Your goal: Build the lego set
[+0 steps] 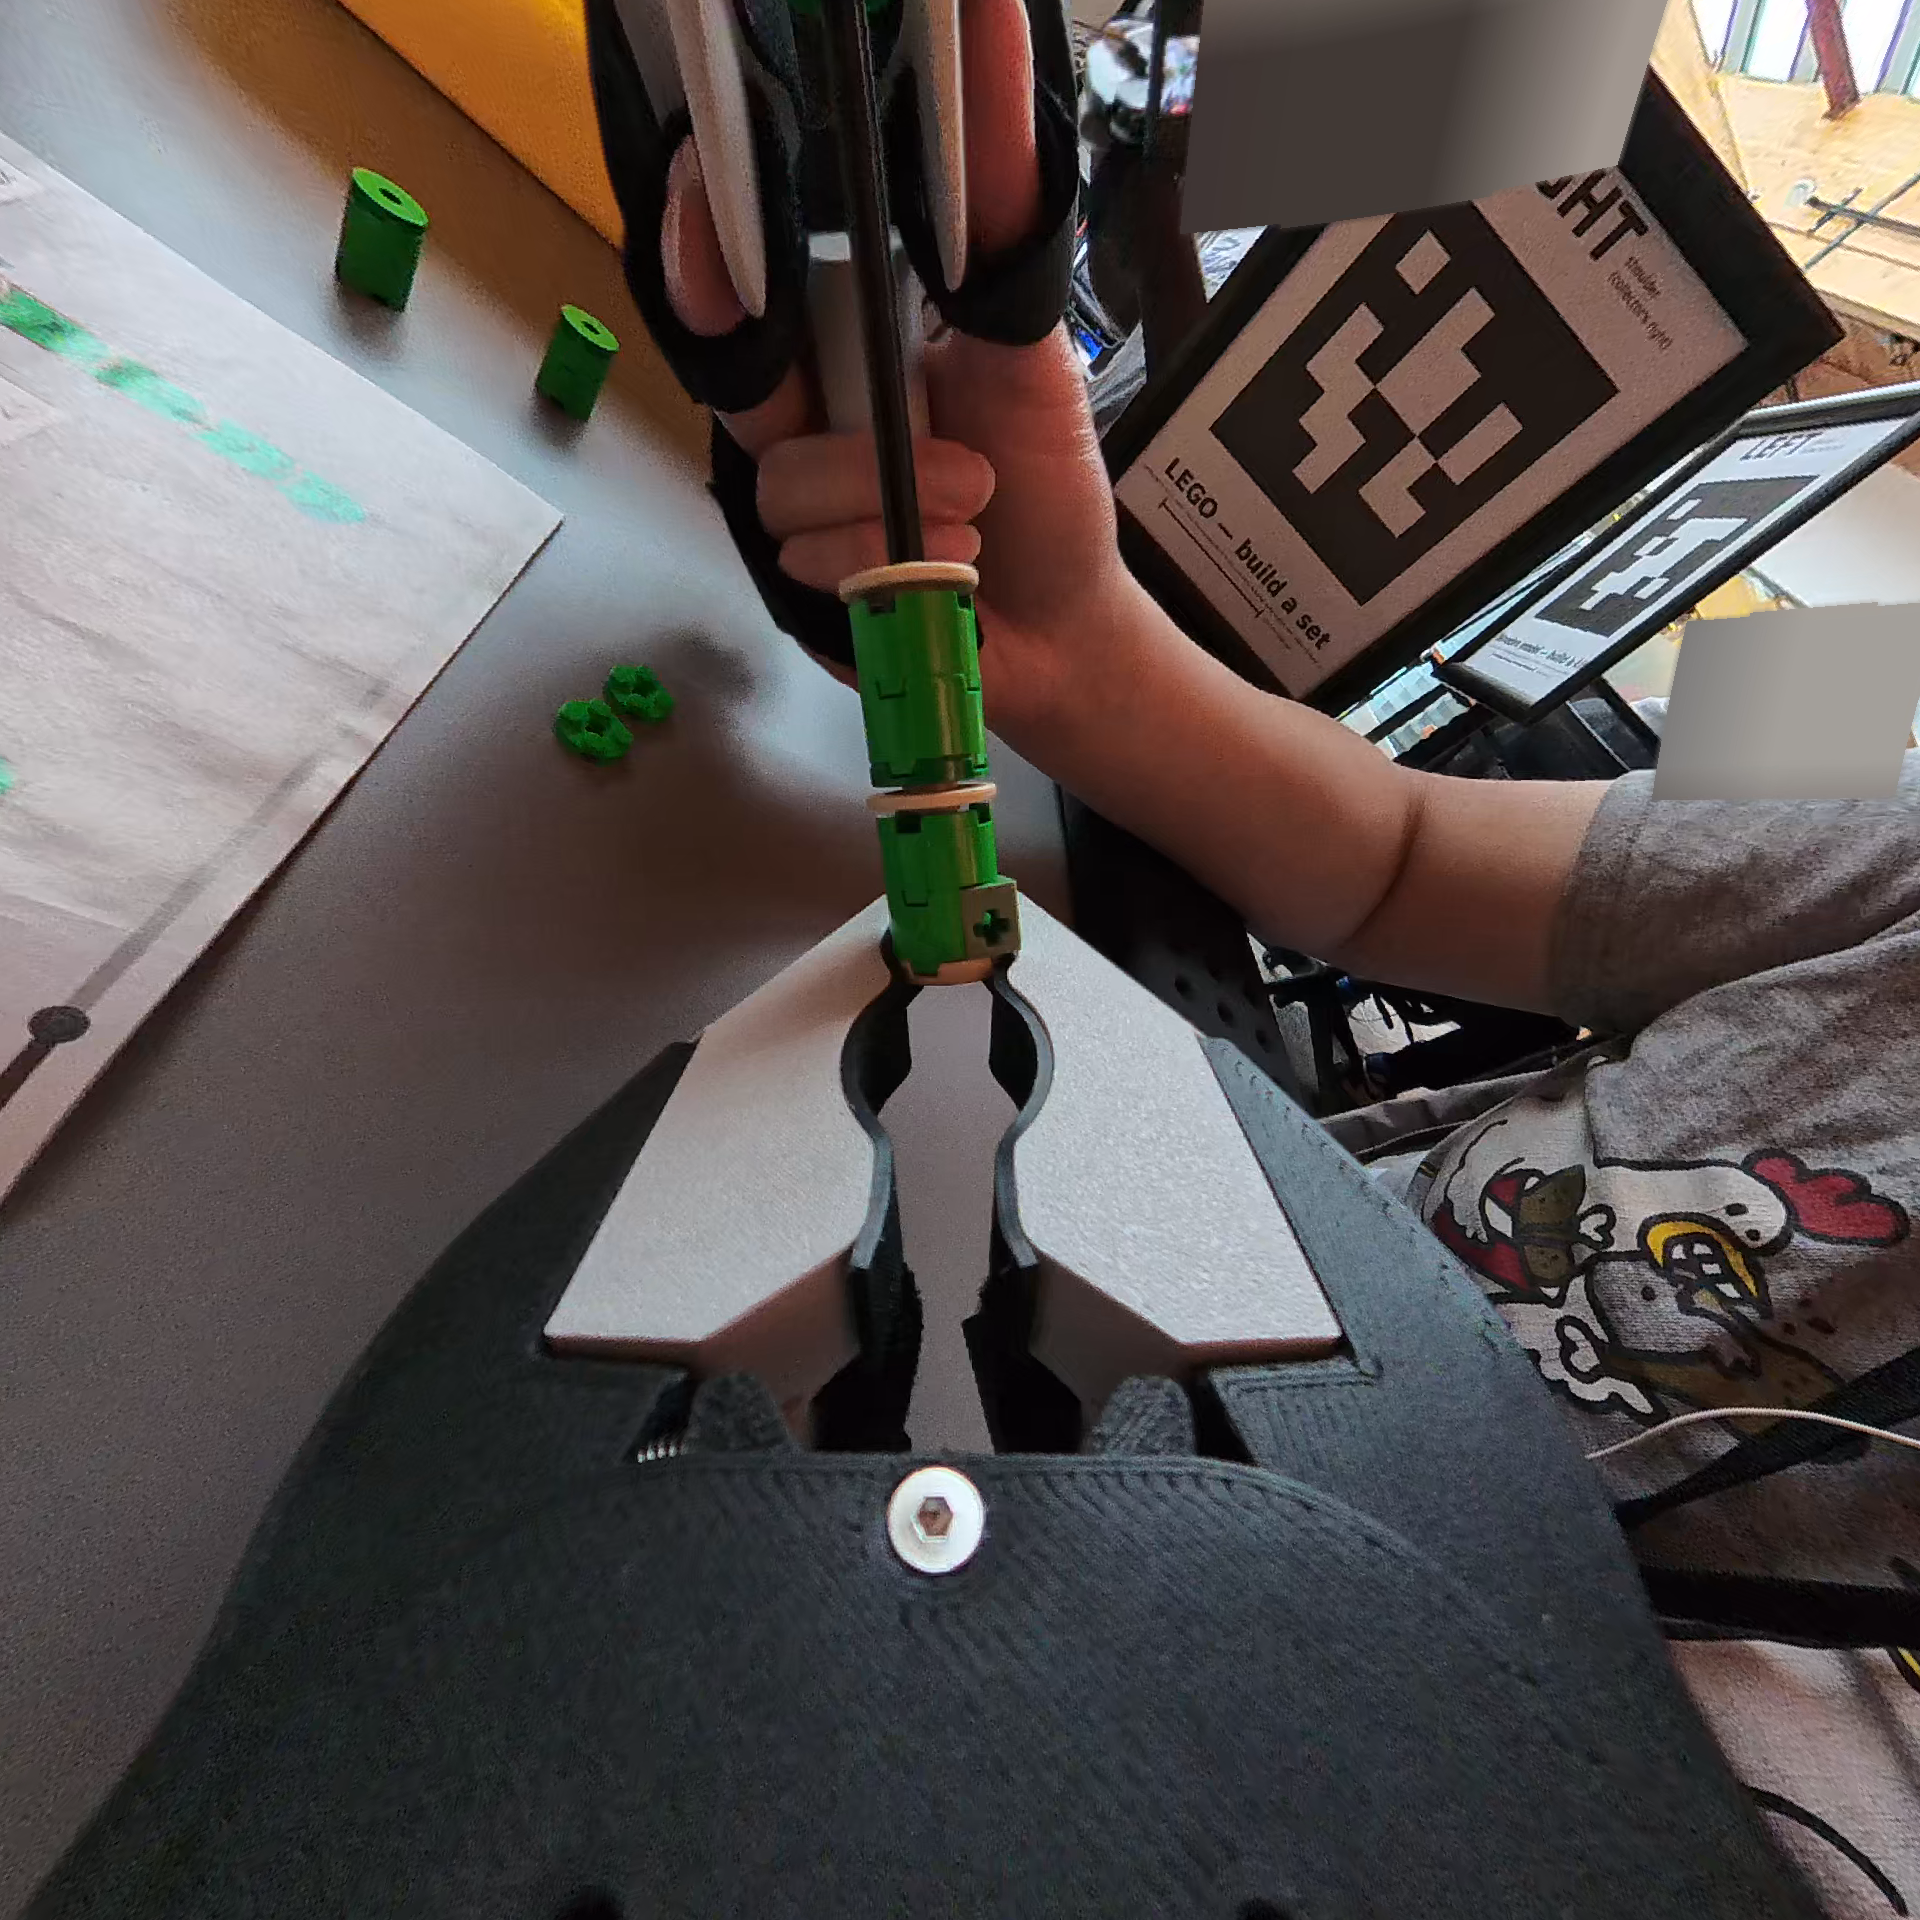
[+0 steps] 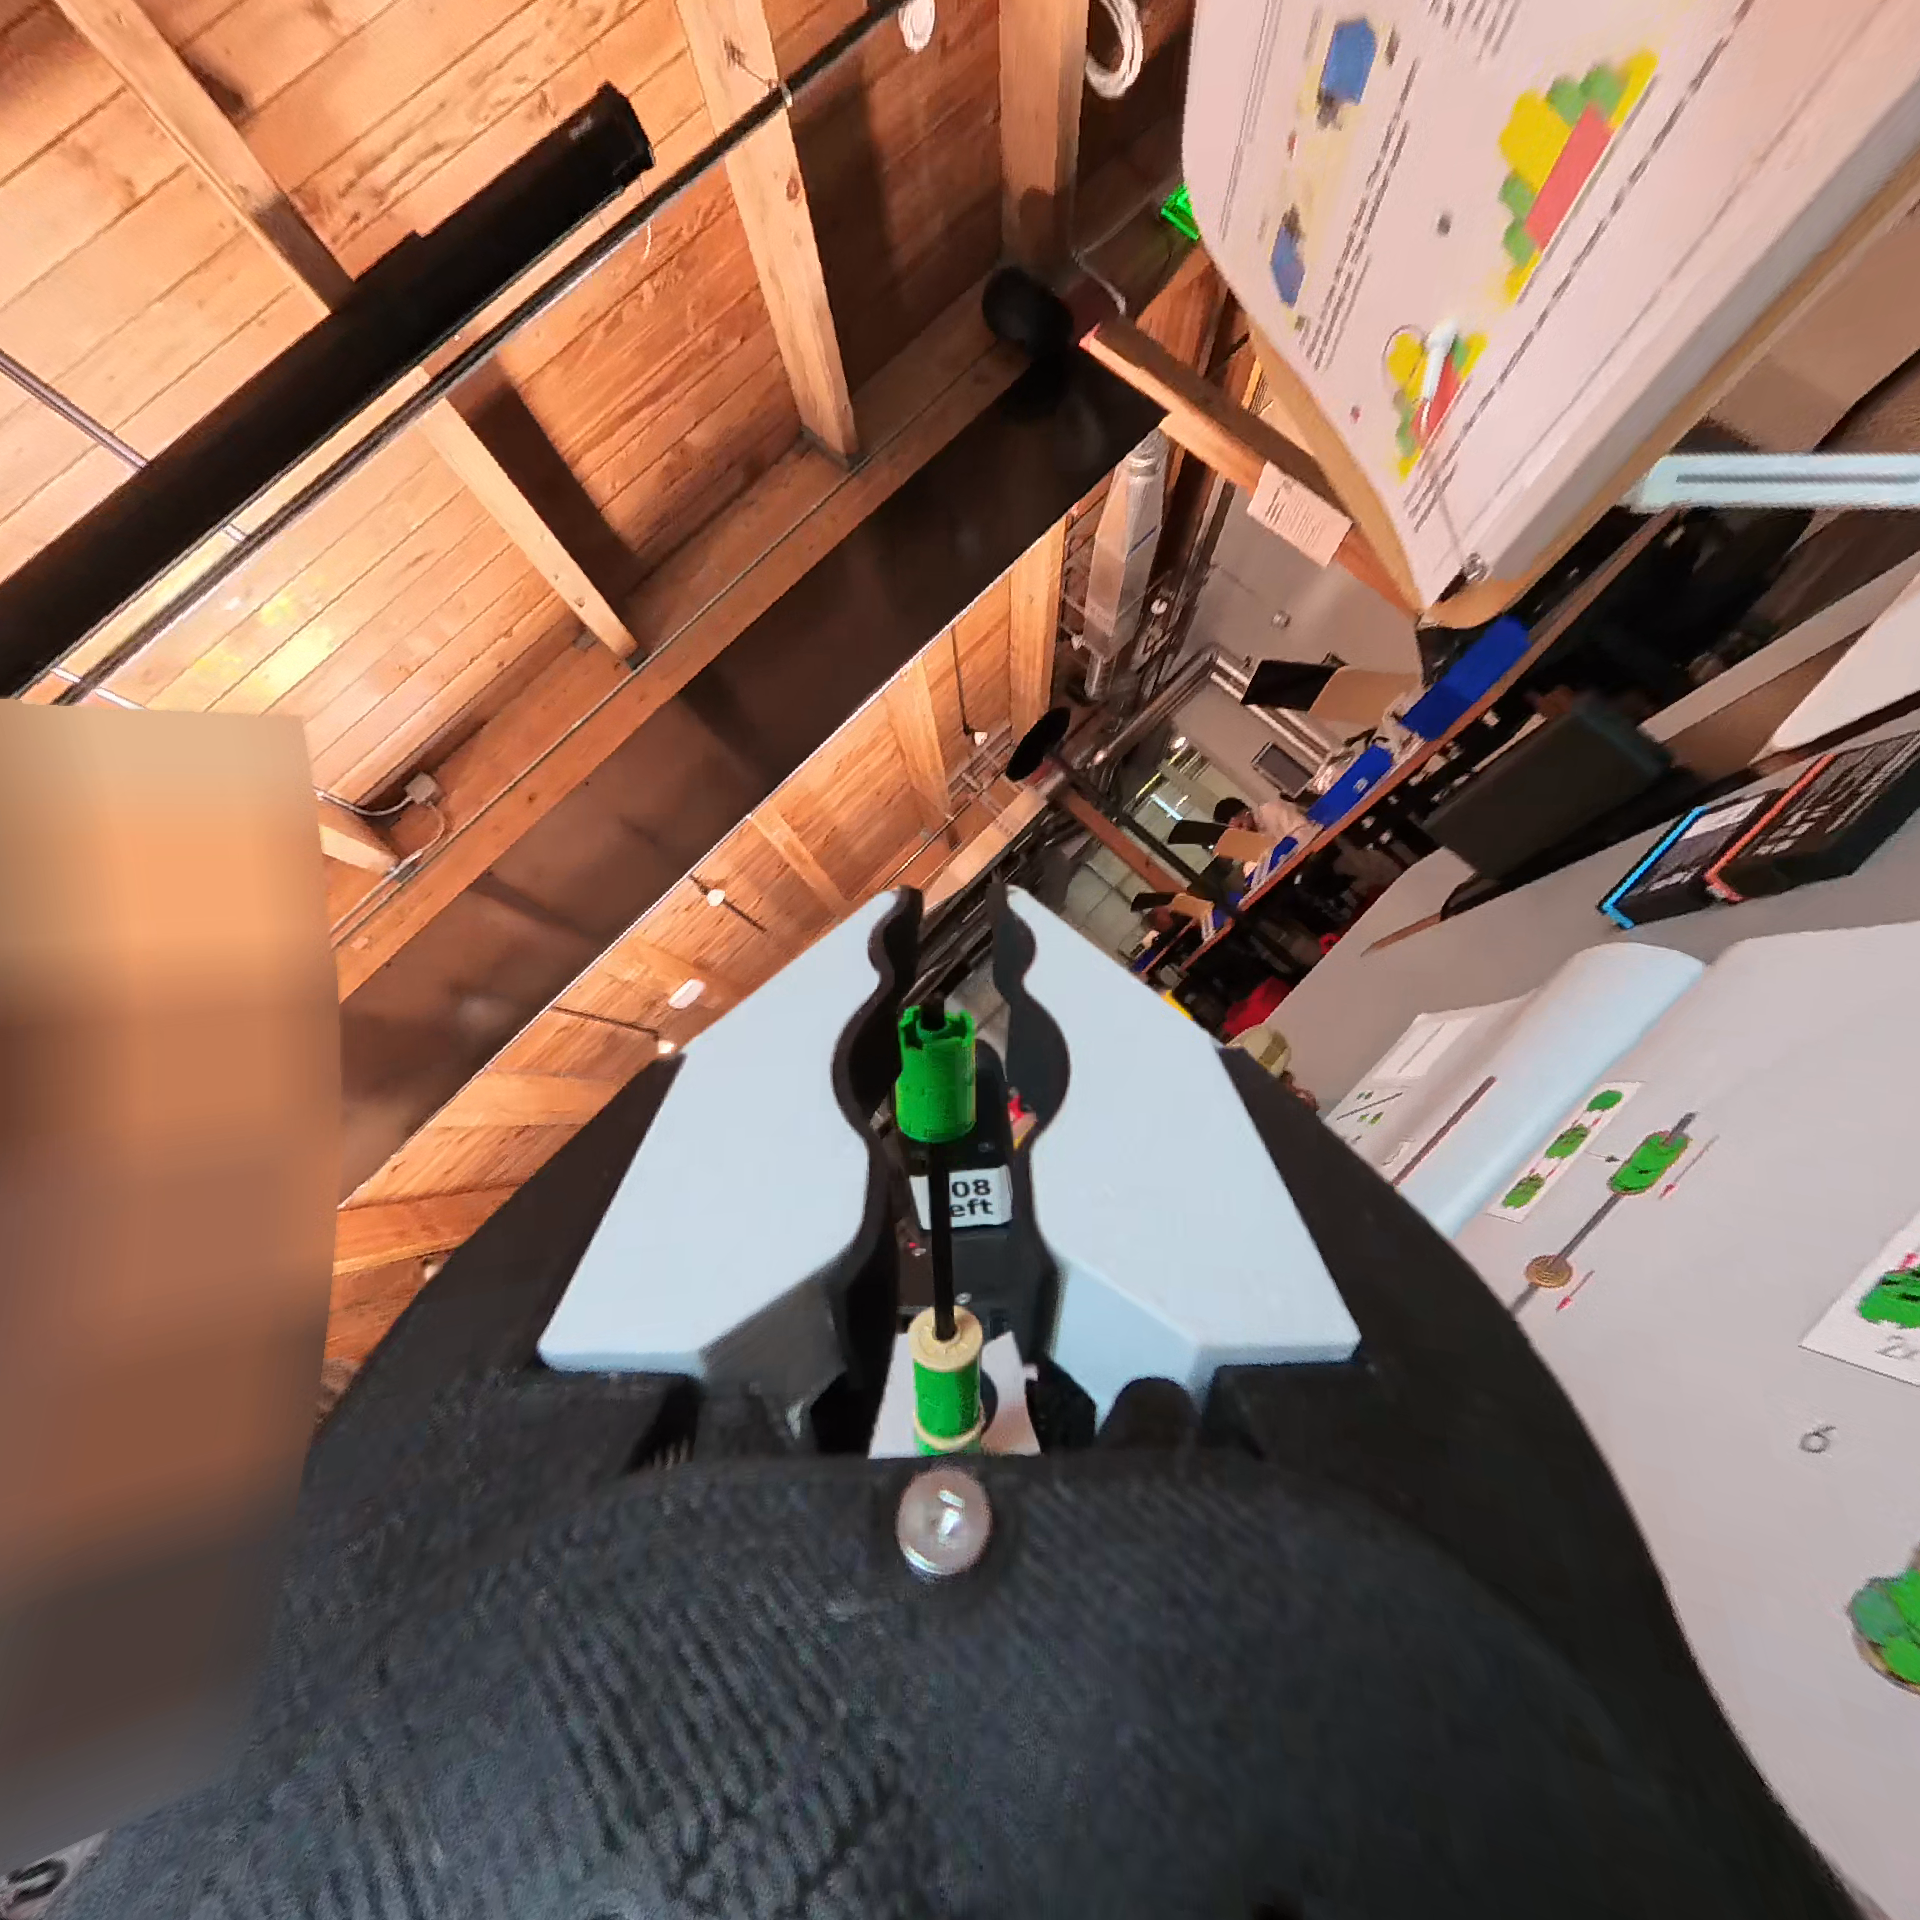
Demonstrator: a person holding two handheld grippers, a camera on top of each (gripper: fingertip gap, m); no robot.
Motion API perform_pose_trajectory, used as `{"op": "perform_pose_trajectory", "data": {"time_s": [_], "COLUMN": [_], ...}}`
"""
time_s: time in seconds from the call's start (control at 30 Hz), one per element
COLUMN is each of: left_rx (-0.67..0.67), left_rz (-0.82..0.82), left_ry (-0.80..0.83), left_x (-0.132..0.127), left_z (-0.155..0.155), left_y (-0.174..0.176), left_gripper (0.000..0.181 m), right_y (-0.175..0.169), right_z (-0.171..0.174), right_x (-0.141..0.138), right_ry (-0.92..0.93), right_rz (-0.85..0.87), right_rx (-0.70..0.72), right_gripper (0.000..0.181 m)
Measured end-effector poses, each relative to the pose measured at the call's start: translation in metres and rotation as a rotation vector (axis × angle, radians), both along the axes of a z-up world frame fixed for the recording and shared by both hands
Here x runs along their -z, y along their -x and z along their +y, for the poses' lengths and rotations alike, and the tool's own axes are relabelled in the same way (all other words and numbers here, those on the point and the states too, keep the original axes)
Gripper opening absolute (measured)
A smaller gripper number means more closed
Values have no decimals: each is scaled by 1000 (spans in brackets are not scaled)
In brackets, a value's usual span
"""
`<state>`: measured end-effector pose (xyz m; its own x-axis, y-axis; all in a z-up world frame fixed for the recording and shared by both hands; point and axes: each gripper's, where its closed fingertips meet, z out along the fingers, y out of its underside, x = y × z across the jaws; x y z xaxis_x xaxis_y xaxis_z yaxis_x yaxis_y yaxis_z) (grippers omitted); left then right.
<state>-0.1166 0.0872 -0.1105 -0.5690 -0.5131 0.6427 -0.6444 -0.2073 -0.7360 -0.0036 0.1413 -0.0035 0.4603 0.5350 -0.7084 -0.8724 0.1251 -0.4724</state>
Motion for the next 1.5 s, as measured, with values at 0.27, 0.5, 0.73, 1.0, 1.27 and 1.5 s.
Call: {"op": "perform_pose_trajectory", "data": {"time_s": [0.27,0.5,0.73,1.0,1.27,1.5], "left_rx": [-18,-21,-22,-26,-22,-4], "left_rz": [-5,-10,-6,-8,-8,19], "left_ry": [6,9,17,28,20,58], "left_x": [-1,-2,-2,-4,-3,-3], "left_z": [4,6,7,8,8,7], "left_y": [-1,-1,-1,-2,-1,0], "left_gripper": [6,6,6,6,6,6], "right_y": [4,10,13,11,15,15], "right_z": [0,1,2,2,4,3], "right_x": [5,5,6,8,8,11], "right_ry": [32,36,28,43,52,67], "right_rz": [-8,-27,-4,-12,-24,-39], "right_rx": [-28,-55,-82,-60,-84,-85], "right_gripper": [10,1,2,4,2,2]}}
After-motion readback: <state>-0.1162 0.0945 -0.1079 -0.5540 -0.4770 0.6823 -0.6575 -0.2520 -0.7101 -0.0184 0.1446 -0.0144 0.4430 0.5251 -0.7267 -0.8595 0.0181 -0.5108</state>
